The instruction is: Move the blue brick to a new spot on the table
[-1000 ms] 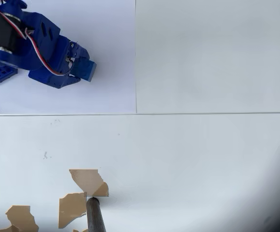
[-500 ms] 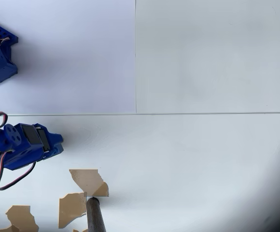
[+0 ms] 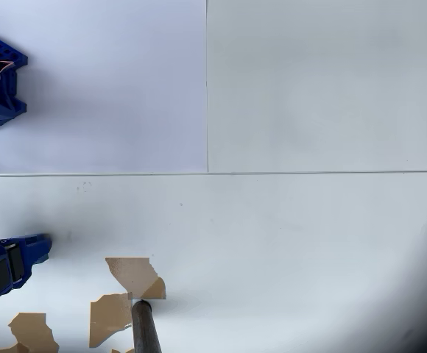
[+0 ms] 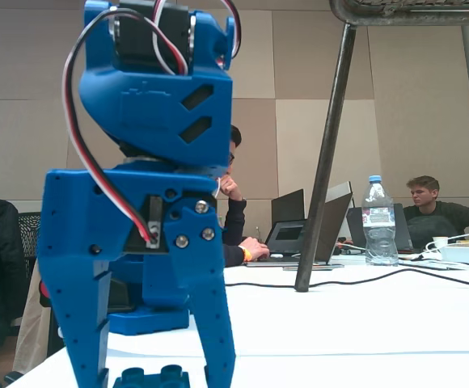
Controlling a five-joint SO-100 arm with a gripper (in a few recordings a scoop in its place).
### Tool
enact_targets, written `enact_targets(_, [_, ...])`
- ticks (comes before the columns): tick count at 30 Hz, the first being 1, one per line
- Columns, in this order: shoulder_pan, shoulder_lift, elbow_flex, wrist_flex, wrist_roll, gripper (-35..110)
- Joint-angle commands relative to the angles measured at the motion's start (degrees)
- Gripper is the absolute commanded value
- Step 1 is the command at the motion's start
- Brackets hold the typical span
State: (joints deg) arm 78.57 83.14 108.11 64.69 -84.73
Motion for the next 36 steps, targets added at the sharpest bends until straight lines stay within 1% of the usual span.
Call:
enact_targets(1, [0.1,4.9,-4.0,3.0,-0.7,31])
enact_targets(5, [-1.8,15.3,-1.5,10.3,-4.1,31])
enact_targets(7, [-4.8,24.4,6.1,10.4,-7.0,28])
enact_targets(9, [-9.9,34.3,15.0,9.6,-9.1,21])
enact_targets(12, [-21.6,47.7,27.1,7.9,-8.4,10])
enact_targets(15, [-35.7,56.9,34.4,7.8,-5.9,4])
enact_targets(20, [-57.0,69.2,42.5,6.1,-2.9,3])
enact_targets(26, [-77.5,80.2,49.1,6.2,1.0,1])
enact_targets(28, [-81.2,84.0,52.4,5.9,1.3,1])
enact_targets(30, [-82.7,89.1,56.7,5.4,1.2,0])
enact_targets(35, [-80.9,106.7,68.4,8.5,-2.1,0])
enact_targets(36, [-80.5,108.0,69.4,9.2,-2.5,0])
